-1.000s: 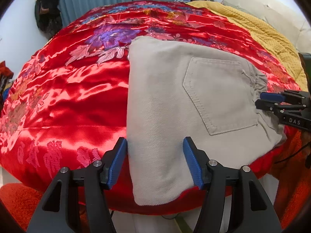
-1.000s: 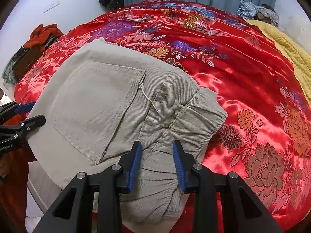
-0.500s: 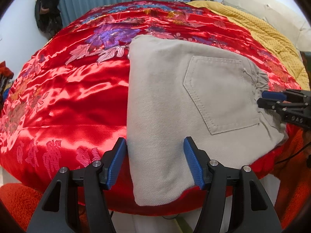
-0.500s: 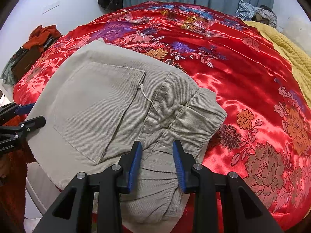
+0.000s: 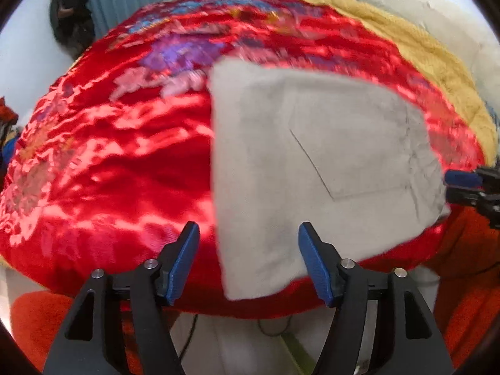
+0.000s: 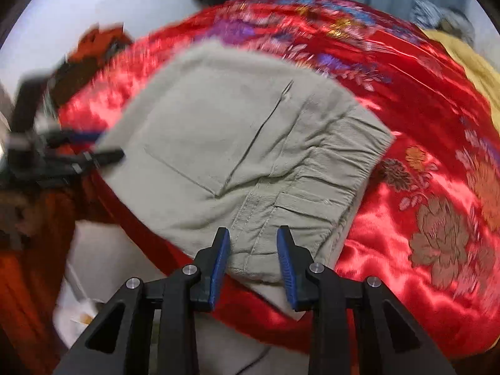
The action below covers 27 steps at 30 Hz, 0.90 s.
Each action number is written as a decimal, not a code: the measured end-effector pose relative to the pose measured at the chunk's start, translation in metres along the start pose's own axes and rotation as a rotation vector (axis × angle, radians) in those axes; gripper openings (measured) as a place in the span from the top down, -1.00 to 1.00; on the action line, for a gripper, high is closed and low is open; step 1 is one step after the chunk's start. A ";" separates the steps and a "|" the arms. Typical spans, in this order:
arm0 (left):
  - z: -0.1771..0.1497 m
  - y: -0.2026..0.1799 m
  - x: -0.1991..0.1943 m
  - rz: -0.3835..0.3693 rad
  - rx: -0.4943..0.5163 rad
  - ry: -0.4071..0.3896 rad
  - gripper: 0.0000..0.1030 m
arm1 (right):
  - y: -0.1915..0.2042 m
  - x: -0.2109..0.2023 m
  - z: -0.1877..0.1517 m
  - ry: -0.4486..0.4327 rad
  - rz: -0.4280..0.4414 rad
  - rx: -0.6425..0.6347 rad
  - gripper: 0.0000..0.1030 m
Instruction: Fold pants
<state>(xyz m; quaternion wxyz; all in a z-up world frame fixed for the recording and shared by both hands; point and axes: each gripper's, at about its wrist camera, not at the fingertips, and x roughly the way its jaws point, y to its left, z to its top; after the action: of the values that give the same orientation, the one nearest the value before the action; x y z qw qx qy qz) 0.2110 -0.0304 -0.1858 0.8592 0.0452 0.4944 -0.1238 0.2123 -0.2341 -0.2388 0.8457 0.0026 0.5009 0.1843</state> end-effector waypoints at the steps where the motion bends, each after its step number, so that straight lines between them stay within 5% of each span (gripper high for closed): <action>1: 0.007 0.010 -0.007 -0.023 -0.032 -0.023 -0.51 | -0.011 -0.016 0.000 -0.047 0.040 0.059 0.13; 3: 0.020 0.030 -0.005 -0.054 -0.088 -0.024 -0.57 | -0.030 -0.030 0.000 -0.100 0.067 0.129 -0.17; 9: 0.042 0.051 0.039 -0.102 -0.111 0.107 -0.56 | -0.091 0.002 0.002 -0.036 0.252 0.364 -0.17; 18: 0.056 0.034 0.075 -0.205 -0.076 0.256 -0.68 | -0.125 0.054 0.009 0.086 0.374 0.539 -0.16; 20: 0.057 0.031 0.074 -0.209 -0.105 0.273 -0.28 | -0.123 0.059 0.012 0.111 0.380 0.528 -0.14; 21: 0.058 0.025 0.071 -0.239 -0.112 0.287 0.16 | -0.119 0.058 0.016 0.122 0.360 0.499 0.06; 22: 0.061 0.016 0.062 -0.172 -0.097 0.280 0.34 | -0.109 0.054 0.023 0.131 0.310 0.434 0.14; 24: 0.064 0.003 0.048 -0.105 -0.056 0.259 0.60 | -0.084 0.042 0.037 0.128 0.218 0.319 0.33; 27: 0.070 -0.019 0.017 -0.070 -0.016 0.208 0.69 | -0.056 0.019 0.051 0.095 0.143 0.214 0.47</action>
<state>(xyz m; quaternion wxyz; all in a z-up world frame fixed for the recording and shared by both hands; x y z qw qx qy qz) 0.2731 -0.0654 -0.1641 0.7987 0.0336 0.5832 -0.1444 0.2812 -0.2711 -0.2398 0.8006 0.1200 0.5556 0.1894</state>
